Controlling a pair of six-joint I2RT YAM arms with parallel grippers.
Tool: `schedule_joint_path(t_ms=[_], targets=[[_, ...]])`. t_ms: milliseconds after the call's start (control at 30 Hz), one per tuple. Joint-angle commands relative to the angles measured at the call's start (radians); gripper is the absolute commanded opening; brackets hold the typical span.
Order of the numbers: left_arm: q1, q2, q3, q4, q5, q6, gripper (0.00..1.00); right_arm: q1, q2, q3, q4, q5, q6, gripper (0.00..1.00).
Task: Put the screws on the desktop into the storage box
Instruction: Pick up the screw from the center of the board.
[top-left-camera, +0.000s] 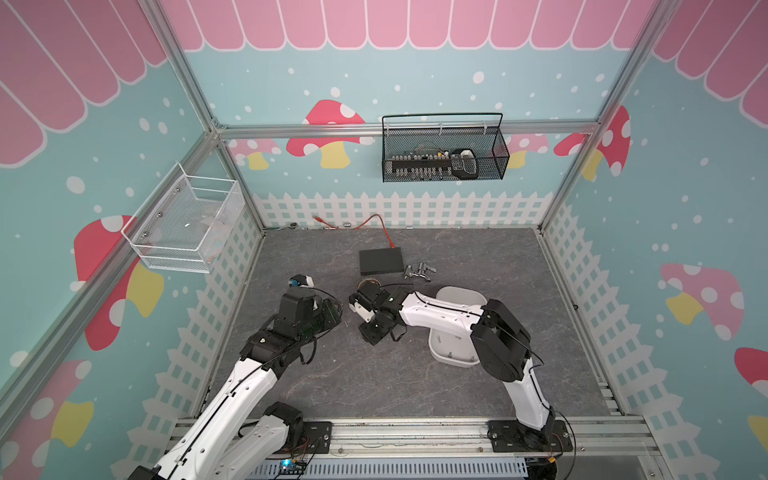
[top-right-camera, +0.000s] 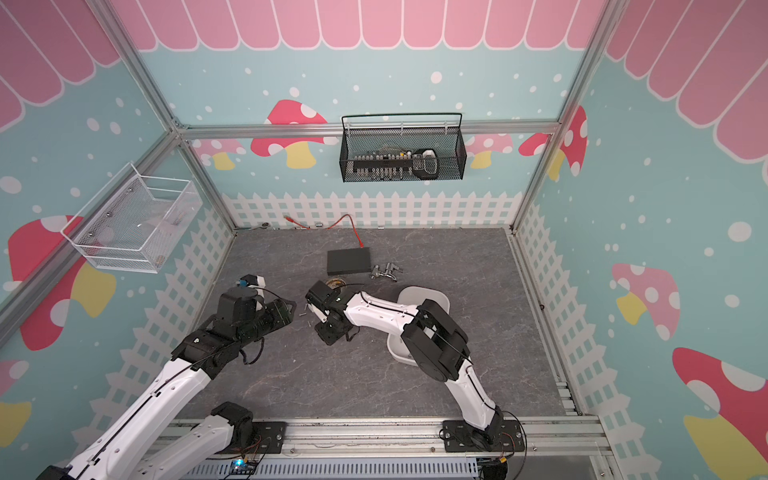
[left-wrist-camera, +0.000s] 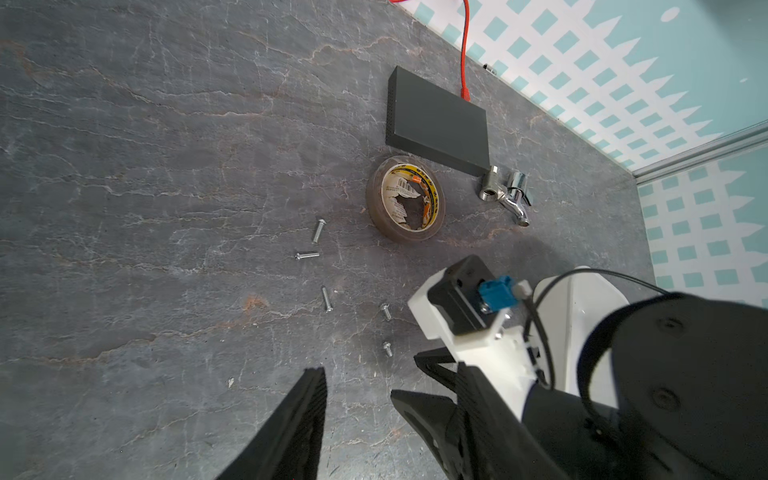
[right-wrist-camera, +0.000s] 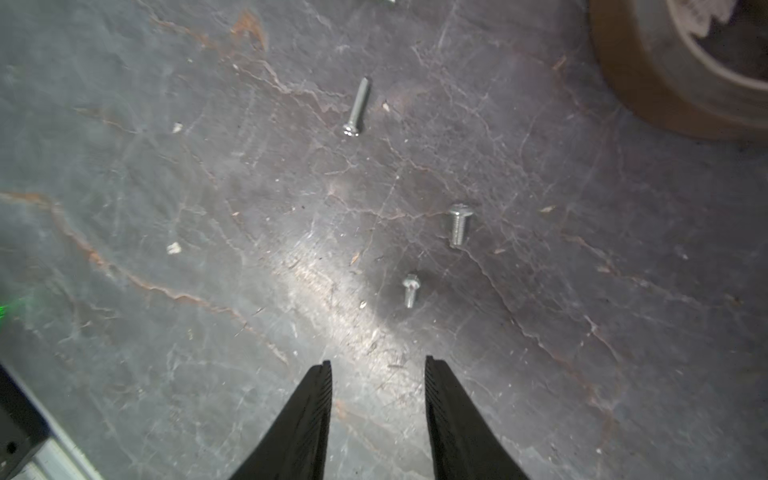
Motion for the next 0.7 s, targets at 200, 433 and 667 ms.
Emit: schedule_joint_path(t_ms=[200,433,667], targets=[[0.036,0.010,-0.016,0.029,0.028,0.015,0.55,0.005,0.114,0.167,-0.118,0.105,0.004,0.38],[0.055,0.007,-0.019,0.036,0.039,0.019,0.55,0.004,0.151,0.216,-0.139,0.086,0.004,0.32],[0.073,0.010,-0.022,0.043,0.054,0.023,0.55,0.007,0.184,0.236,-0.154,0.081,0.002,0.31]])
